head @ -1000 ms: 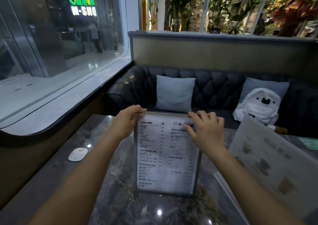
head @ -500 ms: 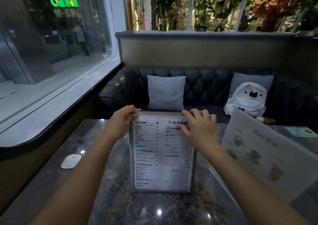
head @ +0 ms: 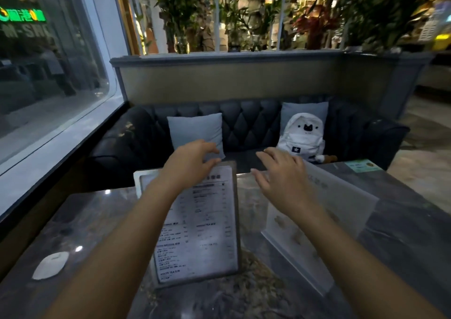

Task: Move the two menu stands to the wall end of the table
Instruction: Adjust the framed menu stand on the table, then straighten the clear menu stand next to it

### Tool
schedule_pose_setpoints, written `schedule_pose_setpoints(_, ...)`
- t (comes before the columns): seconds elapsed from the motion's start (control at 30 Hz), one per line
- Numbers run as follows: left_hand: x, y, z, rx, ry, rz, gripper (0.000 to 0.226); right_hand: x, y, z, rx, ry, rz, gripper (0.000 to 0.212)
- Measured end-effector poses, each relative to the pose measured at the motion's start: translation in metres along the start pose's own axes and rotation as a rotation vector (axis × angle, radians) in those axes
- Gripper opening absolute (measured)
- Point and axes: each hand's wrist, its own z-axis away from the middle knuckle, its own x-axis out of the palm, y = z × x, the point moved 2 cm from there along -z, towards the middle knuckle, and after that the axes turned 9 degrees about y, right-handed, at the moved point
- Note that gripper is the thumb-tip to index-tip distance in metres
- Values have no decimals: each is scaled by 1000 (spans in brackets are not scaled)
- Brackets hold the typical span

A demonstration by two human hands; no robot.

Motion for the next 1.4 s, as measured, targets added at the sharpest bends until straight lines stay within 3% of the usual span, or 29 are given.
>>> schedule_pose_setpoints(0.23,62,74,-27,235,-64,43,25,-50,61,25,115,29,239,20)
schedule_pose_setpoints(0.4,91,108,-36,397,36,109,27,-71,82,45,168,-21,343,3)
schedule_pose_setpoints(0.5,106,116,-39,444,17,125,25,-76,93,50,208,-45,297,9)
schedule_pose_setpoints(0.73,120,106,-41,283,60,128,24,-67,102,48,238,-49,236,16)
schedule_pose_setpoints(1.0,118,106,-36,310,77,66,34,-59,126,46,458,102,-46,16)
schedule_pose_setpoints(1.2,114,110,-32,300,107,79,36,-47,146,39,585,77,-242,18)
schedule_pose_setpoints(1.4,108,111,-30,298,56,71,35,-37,161,23,577,-16,-388,18)
